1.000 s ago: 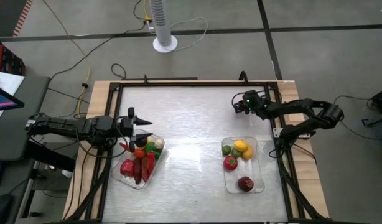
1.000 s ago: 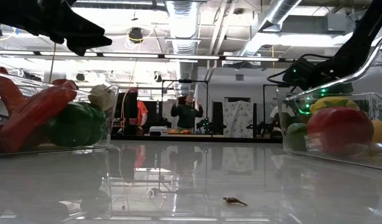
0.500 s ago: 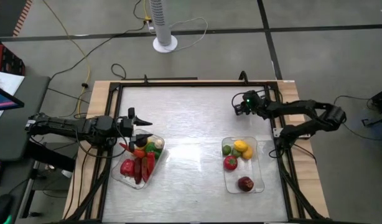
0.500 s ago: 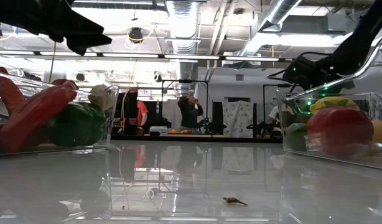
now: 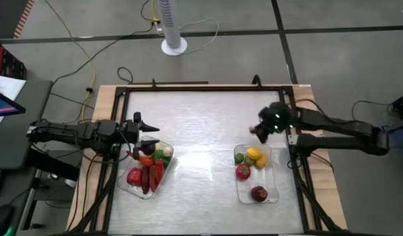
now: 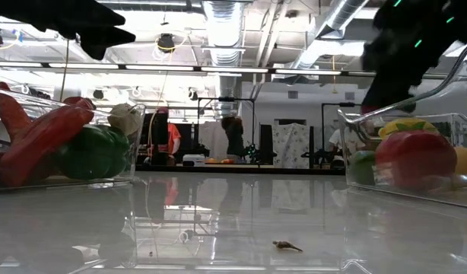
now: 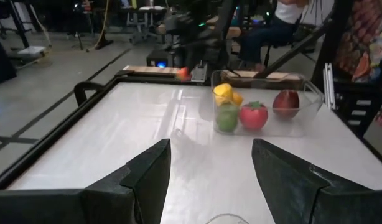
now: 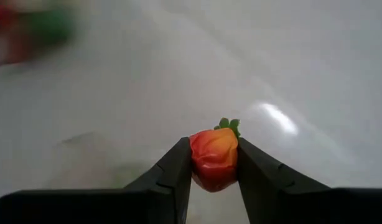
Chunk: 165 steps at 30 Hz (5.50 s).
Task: Sort produce into baskets
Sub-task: Put the red peach into the right transparent bin, then return to Home Position
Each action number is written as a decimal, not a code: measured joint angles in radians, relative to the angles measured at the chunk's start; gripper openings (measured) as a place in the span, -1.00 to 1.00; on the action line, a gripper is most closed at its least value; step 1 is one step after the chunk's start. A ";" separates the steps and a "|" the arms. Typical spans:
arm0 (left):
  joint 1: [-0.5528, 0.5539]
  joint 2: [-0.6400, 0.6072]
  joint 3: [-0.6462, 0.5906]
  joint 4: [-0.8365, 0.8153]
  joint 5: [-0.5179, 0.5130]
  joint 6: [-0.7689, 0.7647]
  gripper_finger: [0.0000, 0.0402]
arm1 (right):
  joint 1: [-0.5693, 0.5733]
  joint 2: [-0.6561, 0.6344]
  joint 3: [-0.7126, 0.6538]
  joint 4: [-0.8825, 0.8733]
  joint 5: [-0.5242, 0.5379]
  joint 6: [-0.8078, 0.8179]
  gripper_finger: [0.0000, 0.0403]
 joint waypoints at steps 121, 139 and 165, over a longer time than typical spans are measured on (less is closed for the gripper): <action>-0.019 -0.447 -0.405 0.174 0.046 0.015 0.30 | 0.349 -0.705 -0.555 0.626 0.387 -0.222 0.52; -0.019 -0.447 -0.406 0.174 0.046 0.015 0.30 | 0.349 -0.705 -0.555 0.625 0.387 -0.221 0.52; -0.019 -0.447 -0.406 0.174 0.047 0.015 0.30 | 0.349 -0.705 -0.555 0.625 0.387 -0.221 0.52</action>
